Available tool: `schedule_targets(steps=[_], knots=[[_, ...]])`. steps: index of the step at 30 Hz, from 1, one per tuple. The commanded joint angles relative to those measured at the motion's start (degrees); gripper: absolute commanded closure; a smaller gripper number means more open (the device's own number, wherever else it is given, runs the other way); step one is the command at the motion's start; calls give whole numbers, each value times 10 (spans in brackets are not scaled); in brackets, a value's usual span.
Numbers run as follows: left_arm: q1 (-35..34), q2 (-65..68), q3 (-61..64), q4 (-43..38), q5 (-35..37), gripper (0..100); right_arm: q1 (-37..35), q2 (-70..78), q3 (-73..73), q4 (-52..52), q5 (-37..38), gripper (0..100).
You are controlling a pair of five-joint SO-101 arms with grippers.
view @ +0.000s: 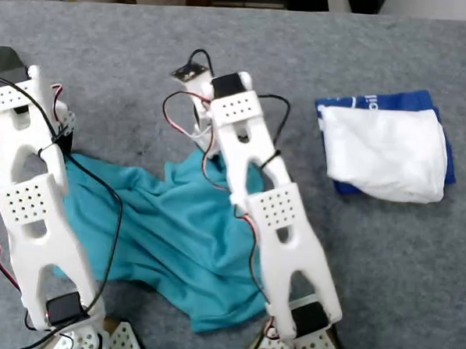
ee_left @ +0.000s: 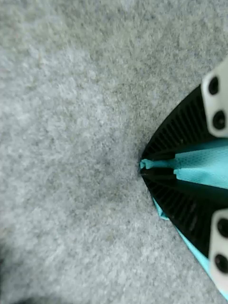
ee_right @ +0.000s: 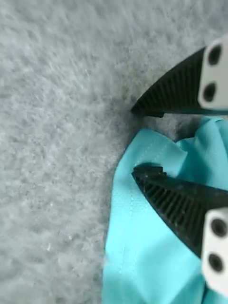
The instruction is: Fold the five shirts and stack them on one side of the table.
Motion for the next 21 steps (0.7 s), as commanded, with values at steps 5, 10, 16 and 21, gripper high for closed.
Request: schedule_targets(steps=[5,10,16,21], knots=[[0,2,-4,-3,-4,981,-7,-1,-10,7,-28,810],[0,2,-4,-3,-4,981,-7,-11,21,7,-74,811],[0,2,-4,-3,-4,981,-8,-14,30,6,-76,924],[1,2,-4,-4,-4,981,-7,-14,30,4,-76,977]])
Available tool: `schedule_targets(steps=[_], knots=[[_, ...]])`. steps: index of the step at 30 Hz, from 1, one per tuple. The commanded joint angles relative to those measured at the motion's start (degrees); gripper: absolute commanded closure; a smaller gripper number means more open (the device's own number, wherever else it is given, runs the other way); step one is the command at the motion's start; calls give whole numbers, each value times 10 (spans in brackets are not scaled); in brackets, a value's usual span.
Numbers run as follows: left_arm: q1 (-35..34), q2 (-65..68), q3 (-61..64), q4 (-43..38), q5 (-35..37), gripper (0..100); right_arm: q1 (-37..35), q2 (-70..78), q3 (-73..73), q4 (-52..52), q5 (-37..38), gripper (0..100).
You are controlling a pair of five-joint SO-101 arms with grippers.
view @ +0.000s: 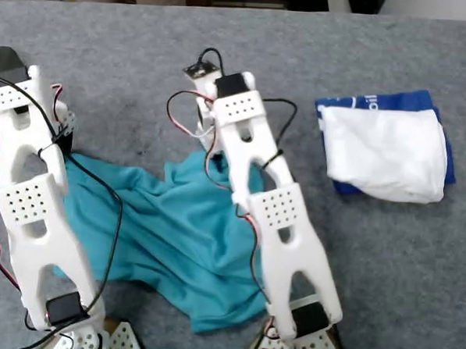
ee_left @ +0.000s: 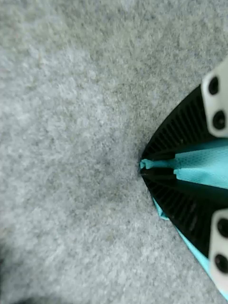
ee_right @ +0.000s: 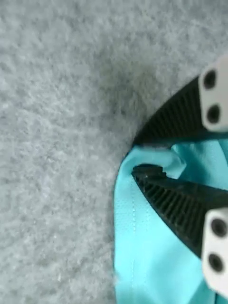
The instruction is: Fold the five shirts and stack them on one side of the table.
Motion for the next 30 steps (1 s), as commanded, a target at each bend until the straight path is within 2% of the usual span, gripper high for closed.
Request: schedule_targets(steps=[1,7,14,17,20,22,30], knots=[[2,2,-4,-7,-4,981,-10,-10,5,4,-8,982],[3,1,-3,-10,-3,981,-5,-20,-51,7,-18,997],[19,0,-7,-13,-19,981,-14,-116,-154,7,-22,997],[24,-7,-75,5,-43,981,-15,-182,-203,6,-14,997],[32,-51,-229,83,-51,982,-9,-255,-255,5,10,997],[40,-94,-275,79,-76,982,-7,-309,-257,1,19,997],[43,-346,-302,79,-151,982,79,-550,-252,-76,26,997]])
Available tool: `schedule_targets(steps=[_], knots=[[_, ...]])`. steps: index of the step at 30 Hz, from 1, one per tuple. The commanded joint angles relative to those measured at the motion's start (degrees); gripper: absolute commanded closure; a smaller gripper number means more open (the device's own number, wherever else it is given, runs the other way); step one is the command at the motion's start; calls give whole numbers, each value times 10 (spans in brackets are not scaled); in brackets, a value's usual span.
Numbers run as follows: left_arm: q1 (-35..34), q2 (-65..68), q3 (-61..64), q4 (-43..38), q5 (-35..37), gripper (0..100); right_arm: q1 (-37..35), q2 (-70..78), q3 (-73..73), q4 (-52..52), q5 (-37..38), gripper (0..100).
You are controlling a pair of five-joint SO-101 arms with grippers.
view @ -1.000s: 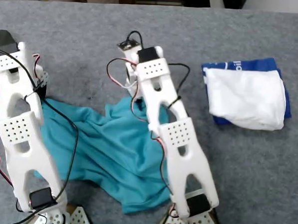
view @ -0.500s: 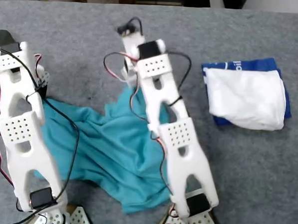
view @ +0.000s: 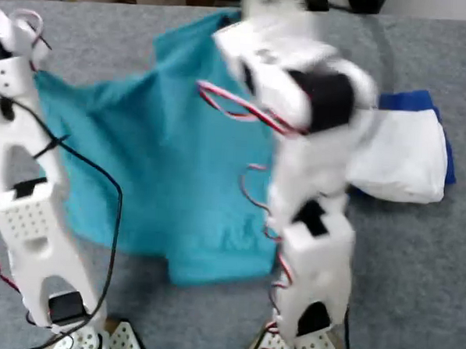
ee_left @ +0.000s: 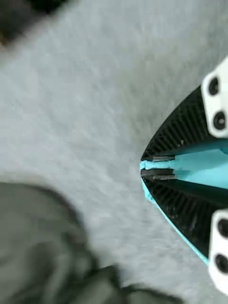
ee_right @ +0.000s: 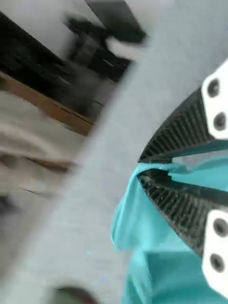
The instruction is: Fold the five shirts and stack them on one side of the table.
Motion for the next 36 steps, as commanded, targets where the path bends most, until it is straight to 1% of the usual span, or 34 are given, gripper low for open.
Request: schedule_targets(steps=[1,4,7,14,17,20,24,27,29,32,33,34,36], knots=[[3,-144,-25,8,-27,982,50,-128,-20,-47,4,997],[6,-233,-12,8,-44,982,86,-190,-18,-69,4,997],[7,-333,43,8,-72,982,110,-240,-18,-76,4,997],[8,-577,270,7,-81,982,140,-310,-18,-74,3,997],[8,-651,328,7,-81,982,142,-320,-17,-70,4,997],[8,-671,361,7,-81,982,139,-315,-17,-55,3,997],[3,-671,374,7,-84,982,138,-298,-17,-29,1,997],[2,-671,422,7,-113,982,138,-281,-17,8,2,997],[2,-671,487,6,-130,982,130,-265,-17,41,4,997],[-15,-671,632,3,-160,982,116,-242,3,46,4,997],[-18,-670,685,-11,-170,982,115,-235,19,46,4,997],[-20,-670,743,-38,-178,982,103,-226,39,46,4,997],[-25,-671,860,-119,-188,982,80,-212,93,45,4,997]])
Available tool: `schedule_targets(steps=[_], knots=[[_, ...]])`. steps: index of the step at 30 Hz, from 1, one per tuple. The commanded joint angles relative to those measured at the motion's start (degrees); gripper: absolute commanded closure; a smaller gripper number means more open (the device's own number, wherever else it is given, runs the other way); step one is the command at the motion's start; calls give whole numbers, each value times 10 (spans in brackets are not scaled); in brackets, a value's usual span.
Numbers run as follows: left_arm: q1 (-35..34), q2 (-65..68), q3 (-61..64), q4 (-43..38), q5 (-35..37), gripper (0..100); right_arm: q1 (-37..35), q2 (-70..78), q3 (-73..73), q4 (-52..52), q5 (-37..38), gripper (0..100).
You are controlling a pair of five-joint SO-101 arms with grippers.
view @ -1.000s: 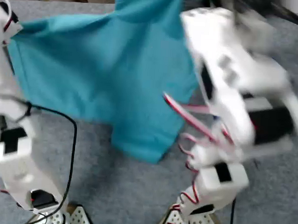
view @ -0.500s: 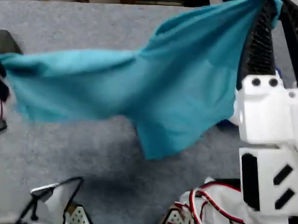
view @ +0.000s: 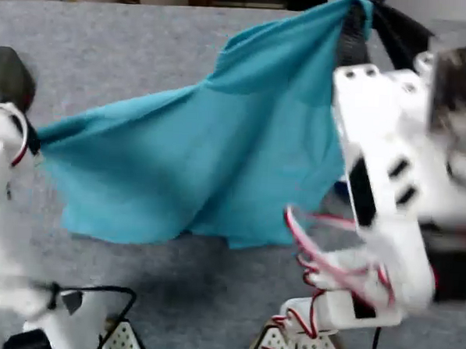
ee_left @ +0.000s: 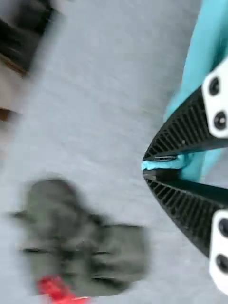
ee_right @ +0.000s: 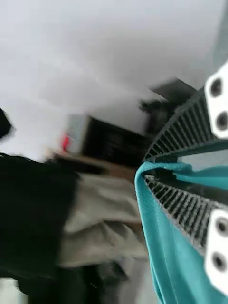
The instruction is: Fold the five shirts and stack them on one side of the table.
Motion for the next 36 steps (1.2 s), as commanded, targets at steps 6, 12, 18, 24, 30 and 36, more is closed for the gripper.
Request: schedule_targets(steps=[6,12,18,24,30,36], knots=[[-33,-5,433,-235,-103,982,-88,73,299,0,98,997],[-35,22,573,-348,-120,982,-97,162,567,-178,102,997],[-36,98,546,-375,-118,954,-88,241,780,-425,102,997],[-52,204,404,-340,-116,729,-73,304,800,-506,74,997],[-121,260,181,-153,-119,647,-42,315,785,-517,12,997],[-186,260,71,18,-228,831,-44,315,784,-518,13,997]])
